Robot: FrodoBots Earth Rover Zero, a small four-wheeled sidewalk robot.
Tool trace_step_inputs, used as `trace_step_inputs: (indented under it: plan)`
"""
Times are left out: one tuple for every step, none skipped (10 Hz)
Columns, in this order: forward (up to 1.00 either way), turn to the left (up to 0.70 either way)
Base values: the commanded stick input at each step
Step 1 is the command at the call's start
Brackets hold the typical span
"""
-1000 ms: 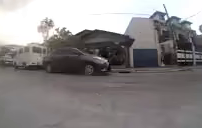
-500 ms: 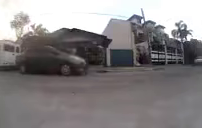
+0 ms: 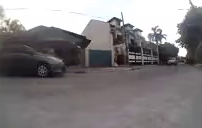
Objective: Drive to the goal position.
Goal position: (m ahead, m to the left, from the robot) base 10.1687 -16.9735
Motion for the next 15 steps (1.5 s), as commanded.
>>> trace_step_inputs:
  plan:
    - [0.00,-0.38]
    - [0.00,0.00]
    - [0.00,0.00]
    - [0.00,0.00]
    - [0.00,0.00]
    - [0.00,0.00]
    - [0.00,0.00]
    - [0.00,0.00]
    - [0.00,0.00]
    - [0.00,0.00]
    - [0.19,0.00]
    - [0.85,-0.09]
    - [1.00,-0.40]
    - [1.00,-0.40]
    - [1.00,-0.40]
